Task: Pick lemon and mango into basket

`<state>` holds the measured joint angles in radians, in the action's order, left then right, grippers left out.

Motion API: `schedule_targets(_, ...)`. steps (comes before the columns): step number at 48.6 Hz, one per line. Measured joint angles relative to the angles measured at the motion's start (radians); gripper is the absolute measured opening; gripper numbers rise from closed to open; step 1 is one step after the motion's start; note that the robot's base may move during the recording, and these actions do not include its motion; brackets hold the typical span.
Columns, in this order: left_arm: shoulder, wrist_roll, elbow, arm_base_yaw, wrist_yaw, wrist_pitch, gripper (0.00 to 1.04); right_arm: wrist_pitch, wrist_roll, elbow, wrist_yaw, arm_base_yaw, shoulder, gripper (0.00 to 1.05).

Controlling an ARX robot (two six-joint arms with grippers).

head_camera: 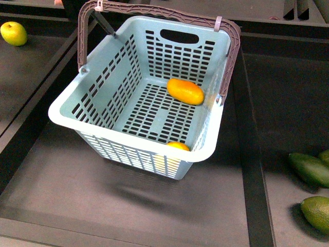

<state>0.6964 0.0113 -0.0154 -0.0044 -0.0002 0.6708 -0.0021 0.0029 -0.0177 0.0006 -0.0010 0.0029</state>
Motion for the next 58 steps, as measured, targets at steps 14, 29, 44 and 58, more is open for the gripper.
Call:
schedule_targets(14, -0.187, 0.000, 0.000, 0.000, 0.000, -0.168, 0.03, 0.000, 0.000, 0.000, 0.000, 0.000, 0.000, 0.96)
schedule_targets(29, -0.363, 0.000, 0.000, 0.000, 0.000, -0.337, 0.03, 0.000, 0.000, 0.000, 0.000, 0.000, 0.000, 0.96)
schedule_targets(44, -0.481, 0.000, 0.000, 0.000, 0.000, -0.454, 0.03, 0.000, 0.000, 0.000, 0.000, 0.000, 0.000, 0.96)
schedule_targets(58, -0.676, 0.000, 0.000, 0.000, 0.000, -0.663, 0.03, 0.000, 0.000, 0.000, 0.000, 0.000, 0.000, 0.96)
